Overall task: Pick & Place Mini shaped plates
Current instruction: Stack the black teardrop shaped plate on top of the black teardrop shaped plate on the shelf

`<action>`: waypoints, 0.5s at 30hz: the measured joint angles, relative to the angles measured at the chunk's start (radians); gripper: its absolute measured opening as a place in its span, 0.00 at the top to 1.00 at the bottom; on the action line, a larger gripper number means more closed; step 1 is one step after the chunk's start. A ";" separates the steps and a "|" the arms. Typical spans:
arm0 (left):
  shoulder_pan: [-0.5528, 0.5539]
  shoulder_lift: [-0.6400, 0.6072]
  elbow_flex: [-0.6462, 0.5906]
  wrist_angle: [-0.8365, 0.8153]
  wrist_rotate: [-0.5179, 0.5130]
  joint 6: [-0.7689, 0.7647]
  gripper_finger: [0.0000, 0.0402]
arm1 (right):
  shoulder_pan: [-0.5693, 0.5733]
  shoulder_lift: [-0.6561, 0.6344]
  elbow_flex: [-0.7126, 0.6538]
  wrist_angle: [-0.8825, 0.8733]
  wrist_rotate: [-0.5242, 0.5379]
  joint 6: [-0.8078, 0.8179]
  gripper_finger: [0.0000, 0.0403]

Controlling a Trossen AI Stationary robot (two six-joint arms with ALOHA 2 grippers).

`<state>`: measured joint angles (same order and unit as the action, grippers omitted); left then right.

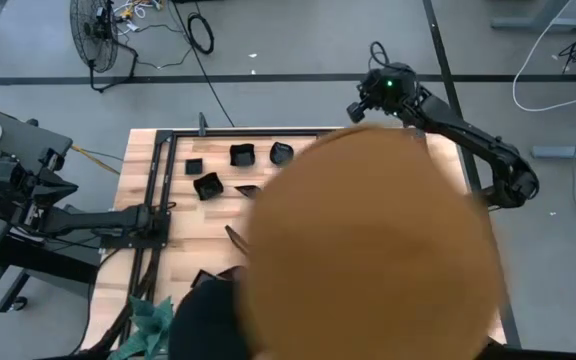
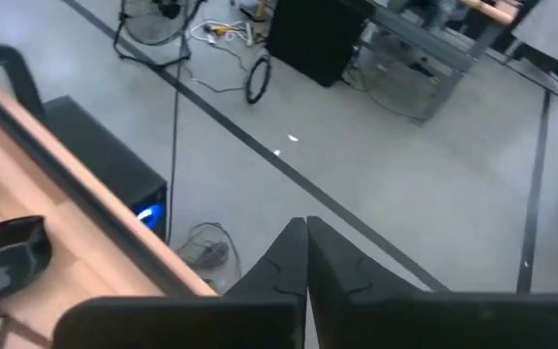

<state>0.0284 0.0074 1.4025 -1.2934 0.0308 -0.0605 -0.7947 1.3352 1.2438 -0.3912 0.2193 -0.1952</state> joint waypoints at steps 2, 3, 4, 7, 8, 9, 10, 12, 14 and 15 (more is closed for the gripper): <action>0.000 0.000 0.000 0.000 0.000 0.000 0.94 | -0.020 -0.003 0.000 0.000 -0.002 0.011 0.99; 0.000 0.000 0.000 0.000 0.000 0.000 0.94 | -0.027 -0.005 0.000 0.001 -0.002 0.022 0.99; 0.000 0.000 0.000 0.000 0.000 0.000 0.94 | -0.033 -0.006 0.000 0.001 -0.003 0.040 0.99; 0.000 0.000 0.000 0.000 0.000 0.000 0.94 | -0.045 -0.006 0.000 -0.005 -0.059 0.093 0.99; 0.000 0.000 0.000 0.000 0.000 0.000 0.94 | -0.050 -0.006 0.000 -0.016 -0.097 0.117 0.99; 0.000 0.000 0.000 0.000 0.000 0.000 0.94 | -0.056 -0.006 0.000 -0.033 -0.134 0.147 0.99; 0.000 0.000 0.000 0.000 0.000 0.000 0.94 | -0.062 -0.006 0.000 -0.056 -0.172 0.187 0.99; 0.000 0.000 0.000 0.000 0.000 0.000 0.94 | -0.081 -0.002 0.000 -0.111 -0.213 0.328 0.99; 0.000 0.000 0.000 0.000 0.000 0.000 0.94 | -0.113 0.001 -0.007 -0.181 -0.213 0.483 0.99; 0.000 0.000 0.000 0.000 0.000 0.000 0.94 | -0.130 0.001 -0.017 -0.209 -0.213 0.542 0.99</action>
<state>0.0284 0.0074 1.4025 -1.2931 0.0311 -0.0605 -0.9250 1.3357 1.2264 -0.5998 0.0067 0.3471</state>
